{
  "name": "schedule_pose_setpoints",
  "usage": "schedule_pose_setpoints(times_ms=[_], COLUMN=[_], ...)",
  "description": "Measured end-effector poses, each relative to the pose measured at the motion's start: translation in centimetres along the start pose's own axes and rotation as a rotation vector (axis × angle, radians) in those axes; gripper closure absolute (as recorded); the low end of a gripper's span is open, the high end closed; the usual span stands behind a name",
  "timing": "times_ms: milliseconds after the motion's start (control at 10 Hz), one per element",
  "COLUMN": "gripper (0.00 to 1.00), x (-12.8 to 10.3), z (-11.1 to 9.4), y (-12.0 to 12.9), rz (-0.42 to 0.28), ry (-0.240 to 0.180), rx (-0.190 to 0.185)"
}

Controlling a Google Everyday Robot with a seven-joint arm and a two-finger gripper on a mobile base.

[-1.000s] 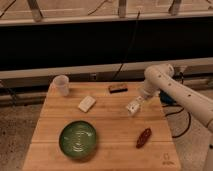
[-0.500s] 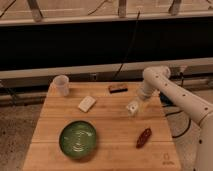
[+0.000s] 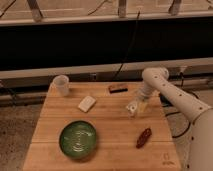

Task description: Place the bottle in the ceramic bowl

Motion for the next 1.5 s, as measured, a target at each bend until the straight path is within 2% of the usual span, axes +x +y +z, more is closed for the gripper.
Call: schedule_pose_setpoints(times_ms=[1000, 1100, 1400, 1500], gripper=[0.21, 0.27, 0.55, 0.69], x=[0.8, 0.9, 1.4, 1.3], z=[2.5, 2.5, 2.7, 2.7], y=[0.2, 0.3, 0.6, 0.6], rz=[0.005, 0.005, 0.008, 0.005], ry=[-0.019, -0.018, -0.017, -0.019], rx=[-0.045, -0.047, -0.053, -0.057])
